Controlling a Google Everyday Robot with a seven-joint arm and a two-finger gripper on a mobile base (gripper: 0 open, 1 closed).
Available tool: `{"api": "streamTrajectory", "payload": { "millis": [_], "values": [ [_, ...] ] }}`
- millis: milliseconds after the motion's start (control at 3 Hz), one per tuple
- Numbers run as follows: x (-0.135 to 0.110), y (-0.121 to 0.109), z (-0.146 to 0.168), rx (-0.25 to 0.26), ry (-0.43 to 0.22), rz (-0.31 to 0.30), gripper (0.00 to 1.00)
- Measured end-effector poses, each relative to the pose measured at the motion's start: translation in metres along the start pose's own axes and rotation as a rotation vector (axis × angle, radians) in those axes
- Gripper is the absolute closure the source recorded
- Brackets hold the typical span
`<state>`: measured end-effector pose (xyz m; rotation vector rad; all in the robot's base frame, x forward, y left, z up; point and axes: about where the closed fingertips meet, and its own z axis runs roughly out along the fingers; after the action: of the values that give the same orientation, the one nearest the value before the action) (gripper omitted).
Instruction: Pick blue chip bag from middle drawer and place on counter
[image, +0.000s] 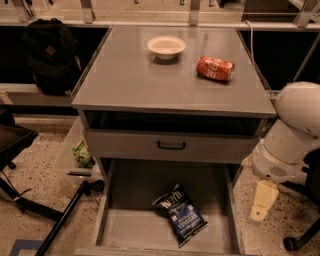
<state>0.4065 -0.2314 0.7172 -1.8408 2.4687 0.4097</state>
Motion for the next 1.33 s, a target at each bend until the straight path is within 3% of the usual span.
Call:
{"api": "streamTrajectory", "payload": {
  "millis": [667, 1000, 1333],
  "values": [
    [0.034, -0.024, 0.047, -0.028, -0.422, -0.052, 0.00],
    [0.036, -0.027, 0.061, -0.041, -0.465, -0.078, 0.00],
    [0.032, -0.024, 0.054, -0.037, -0.427, -0.065, 0.00]
  ]
}}
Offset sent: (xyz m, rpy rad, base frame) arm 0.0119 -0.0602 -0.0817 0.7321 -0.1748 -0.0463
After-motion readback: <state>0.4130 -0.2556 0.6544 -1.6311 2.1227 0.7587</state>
